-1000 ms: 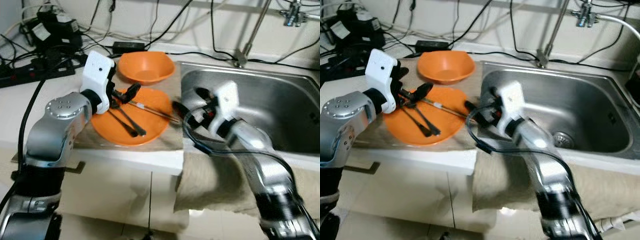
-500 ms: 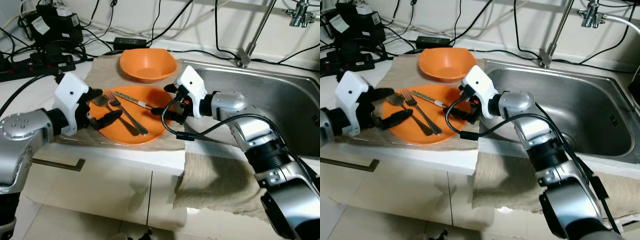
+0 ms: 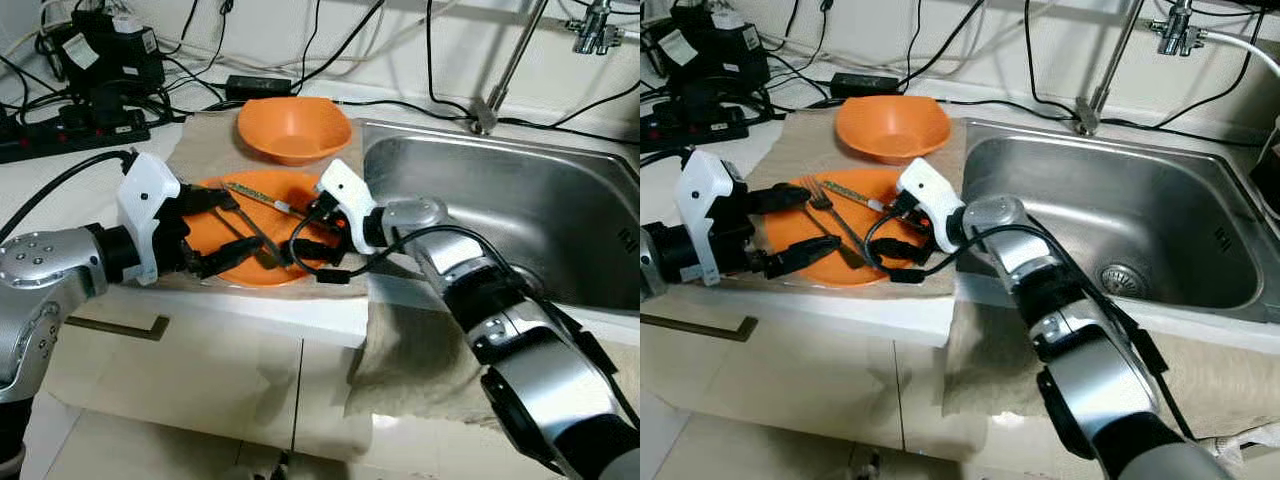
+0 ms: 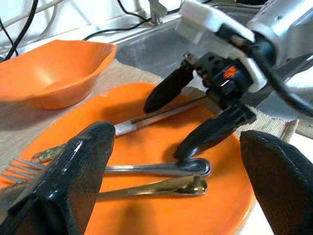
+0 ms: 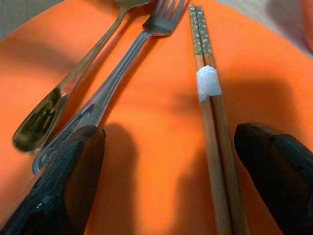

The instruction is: Kitchen organization

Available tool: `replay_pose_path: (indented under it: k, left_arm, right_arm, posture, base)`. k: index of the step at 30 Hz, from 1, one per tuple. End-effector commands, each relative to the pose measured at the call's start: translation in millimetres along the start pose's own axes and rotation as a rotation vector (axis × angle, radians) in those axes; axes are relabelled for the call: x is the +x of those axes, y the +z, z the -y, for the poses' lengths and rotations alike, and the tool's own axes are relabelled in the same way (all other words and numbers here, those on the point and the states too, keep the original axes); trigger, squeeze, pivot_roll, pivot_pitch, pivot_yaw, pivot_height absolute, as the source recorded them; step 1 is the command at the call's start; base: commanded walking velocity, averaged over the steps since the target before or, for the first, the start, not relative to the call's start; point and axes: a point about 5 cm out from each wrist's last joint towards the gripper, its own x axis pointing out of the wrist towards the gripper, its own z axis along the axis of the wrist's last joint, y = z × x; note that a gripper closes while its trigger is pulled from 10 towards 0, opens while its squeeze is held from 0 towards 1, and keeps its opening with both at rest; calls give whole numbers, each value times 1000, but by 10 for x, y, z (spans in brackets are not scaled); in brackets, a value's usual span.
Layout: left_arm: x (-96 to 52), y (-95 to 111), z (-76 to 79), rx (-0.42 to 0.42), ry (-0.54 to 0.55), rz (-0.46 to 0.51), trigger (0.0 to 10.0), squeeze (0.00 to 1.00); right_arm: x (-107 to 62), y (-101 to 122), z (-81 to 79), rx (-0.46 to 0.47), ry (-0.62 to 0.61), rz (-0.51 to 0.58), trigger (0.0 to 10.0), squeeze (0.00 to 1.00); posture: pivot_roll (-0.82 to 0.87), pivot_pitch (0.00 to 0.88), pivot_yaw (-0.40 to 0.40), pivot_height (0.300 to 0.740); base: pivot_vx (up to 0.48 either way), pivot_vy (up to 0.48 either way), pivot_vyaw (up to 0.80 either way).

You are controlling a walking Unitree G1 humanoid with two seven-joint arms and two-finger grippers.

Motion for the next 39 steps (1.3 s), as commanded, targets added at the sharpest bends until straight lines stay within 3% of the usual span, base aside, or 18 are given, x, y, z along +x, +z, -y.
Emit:
replay_pose_path:
  k: [1, 10, 11, 12, 39]
  left_arm:
    - [31, 48, 22, 21, -22, 6, 10000, 0]
    - [27, 49, 39, 16, -39, 5, 10000, 0]
    - [27, 50, 44, 17, -41, 4, 10000, 0]
    - [27, 48, 46, 17, -43, 2, 10000, 0]
    - [50, 25, 111, 10, -86, -5, 10000, 0]
  right_arm:
    - [-5, 46, 59, 26, -28, 13, 10000, 0]
    - [31, 13, 47, 90, 27, -23, 10000, 0]
    - [28, 8, 55, 78, 22, -37, 1451, 0]
    - [27, 3, 62, 64, 21, -48, 0, 0]
    - [-48, 34, 189, 45, -21, -91, 0, 0]
  posture:
    - [-35, 0, -47, 740]
    - [-35, 0, -47, 740]
    - [-35, 0, -48, 740]
    - [-36, 0, -47, 740]
    - [-39, 0, -47, 740]
  base:
    - [0, 0, 0]
    - [0, 0, 0]
    - [0, 0, 0]
    - [0, 0, 0]
    - [0, 0, 0]
